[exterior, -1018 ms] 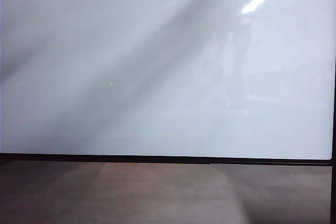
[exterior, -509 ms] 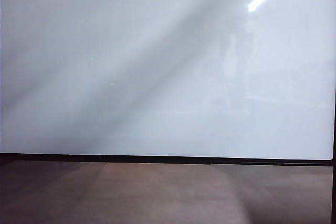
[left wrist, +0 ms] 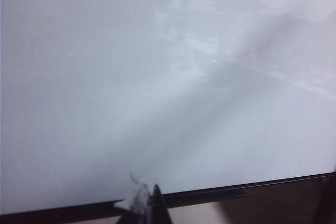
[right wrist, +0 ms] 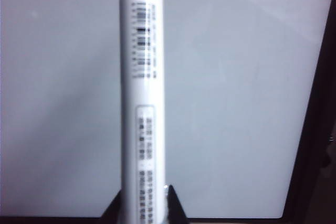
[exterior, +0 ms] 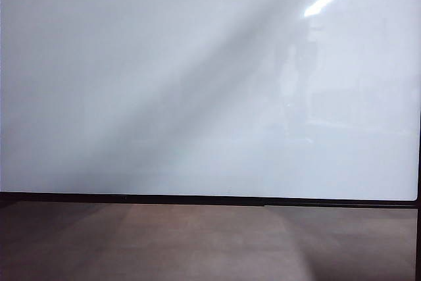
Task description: Reach to the right to find the marker pen, pick it up, and write the number 17 on the whiteboard.
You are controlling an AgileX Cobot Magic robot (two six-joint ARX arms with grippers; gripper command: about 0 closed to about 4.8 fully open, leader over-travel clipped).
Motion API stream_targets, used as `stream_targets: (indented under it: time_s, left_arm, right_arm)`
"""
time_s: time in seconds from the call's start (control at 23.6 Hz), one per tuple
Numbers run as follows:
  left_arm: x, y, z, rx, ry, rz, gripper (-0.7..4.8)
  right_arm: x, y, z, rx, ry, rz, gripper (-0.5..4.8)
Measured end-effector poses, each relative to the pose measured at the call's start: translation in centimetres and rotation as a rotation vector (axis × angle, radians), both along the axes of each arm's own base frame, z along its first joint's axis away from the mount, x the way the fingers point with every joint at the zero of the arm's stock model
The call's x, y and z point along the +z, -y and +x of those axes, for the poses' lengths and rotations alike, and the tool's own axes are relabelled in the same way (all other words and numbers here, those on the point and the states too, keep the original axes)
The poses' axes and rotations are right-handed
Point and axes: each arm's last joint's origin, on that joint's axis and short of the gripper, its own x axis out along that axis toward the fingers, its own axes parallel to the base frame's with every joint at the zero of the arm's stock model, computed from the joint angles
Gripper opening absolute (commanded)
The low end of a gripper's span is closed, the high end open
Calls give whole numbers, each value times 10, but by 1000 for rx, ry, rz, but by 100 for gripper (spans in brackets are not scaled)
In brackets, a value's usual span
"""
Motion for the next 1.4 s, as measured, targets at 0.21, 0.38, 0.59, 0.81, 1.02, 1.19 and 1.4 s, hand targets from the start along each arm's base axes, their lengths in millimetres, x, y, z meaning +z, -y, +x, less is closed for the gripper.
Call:
stream_targets:
  time_s: [0.21,0.38,0.59,0.81,1.02,1.19,1.4]
  left_arm:
    - [-34,-13,1,119,-19,9,-5]
    - [-46,-20,3,193,-47,15,-5]
    - [-49,-24,4,220,-61,20,-5]
    - [-49,-27,4,251,-62,19,-5]
    - [-49,-27,4,255,-62,19,-5]
    - [-50,-27,4,255,-63,19,-5]
    - [-49,-27,4,255,-63,19,-5]
  right_arm:
    - [-10,-4,3,65,-9,-1,-6]
    - [-9,-5,4,108,14,11,-6]
    - [-10,-8,7,168,15,14,-6]
    - [-10,-12,9,231,20,17,-6]
    - [-9,-14,13,253,36,24,-6]
    - [-8,-14,13,253,46,27,-6]
    - [-8,-14,13,253,50,29,-6]
